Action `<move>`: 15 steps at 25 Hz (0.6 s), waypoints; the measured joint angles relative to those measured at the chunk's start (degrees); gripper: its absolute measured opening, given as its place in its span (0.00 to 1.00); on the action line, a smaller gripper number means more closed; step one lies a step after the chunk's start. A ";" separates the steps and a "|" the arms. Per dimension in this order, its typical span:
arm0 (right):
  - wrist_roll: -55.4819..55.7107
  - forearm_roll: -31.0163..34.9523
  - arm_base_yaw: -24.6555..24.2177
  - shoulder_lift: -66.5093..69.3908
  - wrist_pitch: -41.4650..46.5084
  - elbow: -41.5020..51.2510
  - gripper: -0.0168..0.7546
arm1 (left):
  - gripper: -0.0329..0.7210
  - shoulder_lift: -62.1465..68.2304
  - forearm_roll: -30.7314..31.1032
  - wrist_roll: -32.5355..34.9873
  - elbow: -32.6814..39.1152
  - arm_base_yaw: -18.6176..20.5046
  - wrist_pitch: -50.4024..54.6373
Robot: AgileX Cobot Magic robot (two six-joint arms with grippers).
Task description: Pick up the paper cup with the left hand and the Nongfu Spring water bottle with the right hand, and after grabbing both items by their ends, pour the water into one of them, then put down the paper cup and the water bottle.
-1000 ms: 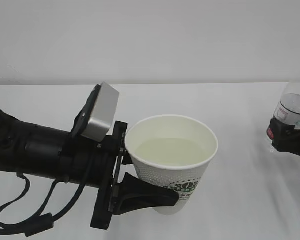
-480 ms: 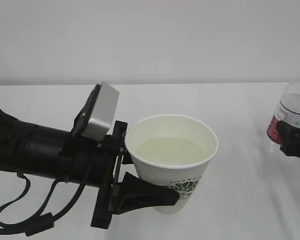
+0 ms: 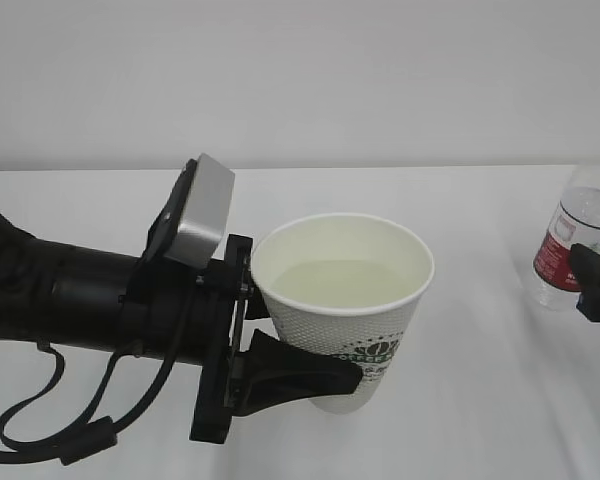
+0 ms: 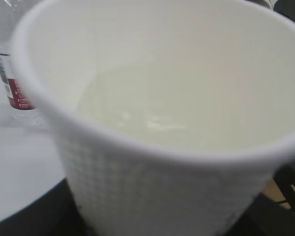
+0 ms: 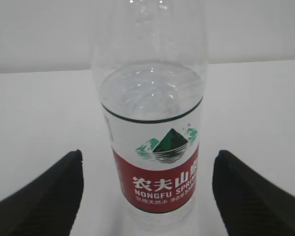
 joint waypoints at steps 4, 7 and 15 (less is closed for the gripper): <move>0.13 -1.04 0.00 -1.97 0.00 1.19 0.81 | 0.65 0.00 -0.36 0.00 0.00 0.00 0.00; 0.26 -1.29 0.00 -3.59 0.00 1.68 0.81 | 0.65 0.00 -1.67 0.00 0.00 0.00 0.00; 0.26 -1.50 0.00 -5.22 0.00 2.65 0.79 | 0.65 0.00 -4.92 0.00 0.22 0.00 0.72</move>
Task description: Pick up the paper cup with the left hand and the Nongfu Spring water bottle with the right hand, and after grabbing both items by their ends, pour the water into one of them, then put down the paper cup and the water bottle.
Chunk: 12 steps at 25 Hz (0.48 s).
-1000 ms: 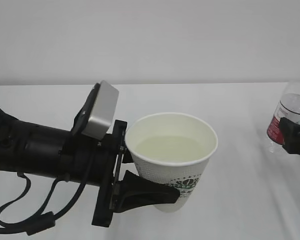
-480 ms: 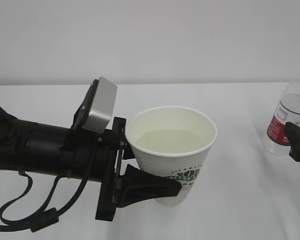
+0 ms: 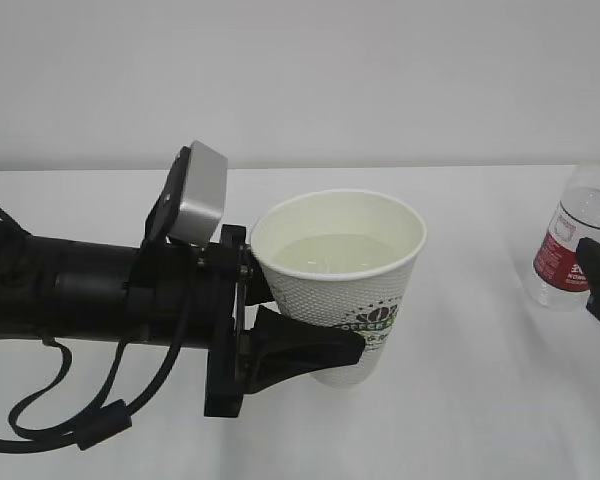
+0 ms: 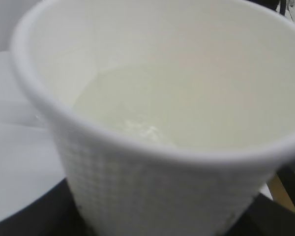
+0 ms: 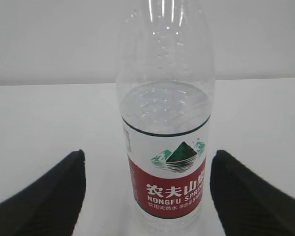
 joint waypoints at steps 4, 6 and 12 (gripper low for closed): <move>0.00 0.00 0.00 0.00 0.00 0.00 0.79 | 0.65 0.00 -1.09 0.00 0.00 0.00 1.54; 0.00 0.00 0.00 0.00 0.00 0.00 0.79 | 0.65 0.00 -1.94 0.00 0.00 0.00 2.43; 0.12 0.00 0.00 0.00 0.00 0.00 0.79 | 0.65 0.00 -5.12 0.00 0.00 0.00 2.94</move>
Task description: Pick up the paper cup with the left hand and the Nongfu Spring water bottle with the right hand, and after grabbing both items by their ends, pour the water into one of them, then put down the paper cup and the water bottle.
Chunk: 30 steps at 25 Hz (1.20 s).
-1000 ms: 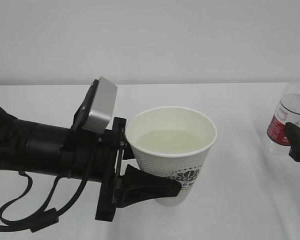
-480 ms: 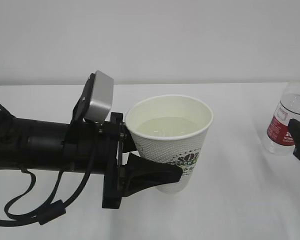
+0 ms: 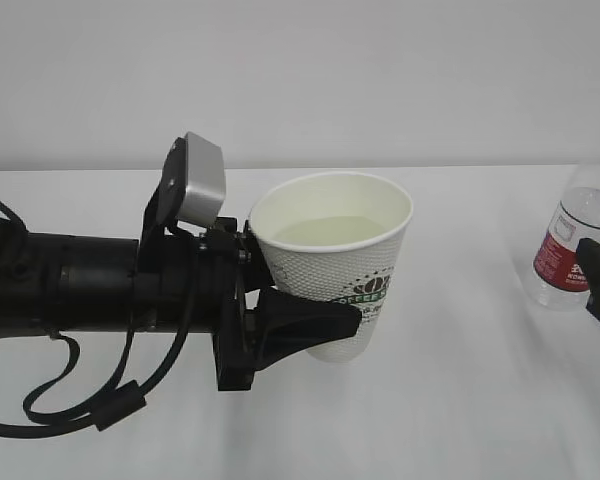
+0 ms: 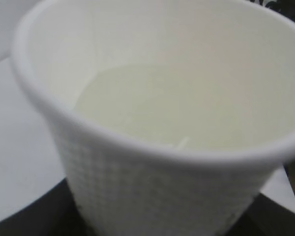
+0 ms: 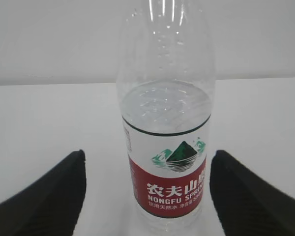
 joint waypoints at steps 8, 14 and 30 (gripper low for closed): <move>0.37 0.00 0.00 0.00 0.00 0.00 0.79 | 0.65 0.11 -4.14 3.94 0.00 0.56 3.65; 0.45 0.00 0.00 0.00 0.00 0.00 0.79 | 0.65 0.11 -8.41 6.60 0.00 2.05 3.91; 0.82 -0.02 0.00 0.00 0.00 0.00 0.79 | 0.65 0.11 -16.59 11.80 0.00 9.42 3.91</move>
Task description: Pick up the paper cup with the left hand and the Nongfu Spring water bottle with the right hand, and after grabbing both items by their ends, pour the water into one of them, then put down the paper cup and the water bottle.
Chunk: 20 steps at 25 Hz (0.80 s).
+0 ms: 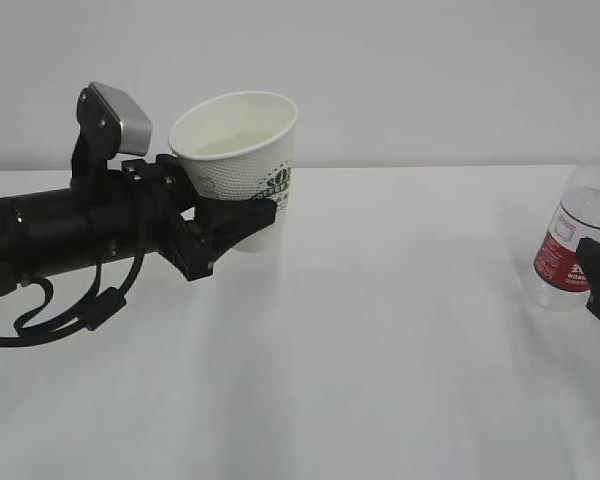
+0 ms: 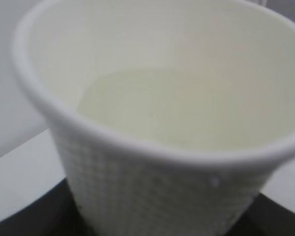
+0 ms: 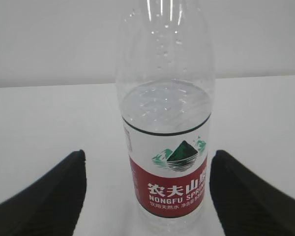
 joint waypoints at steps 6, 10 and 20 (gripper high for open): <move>0.09 0.00 0.00 0.00 0.00 0.00 0.79 | 0.65 0.00 -1.58 1.09 0.00 2.90 0.09; 0.09 0.00 0.00 0.00 0.00 0.00 0.79 | 0.65 0.00 -3.49 2.84 0.00 4.15 0.09; 0.91 0.00 0.00 0.00 0.00 0.00 0.79 | 0.65 0.00 -9.34 7.23 0.00 6.23 0.09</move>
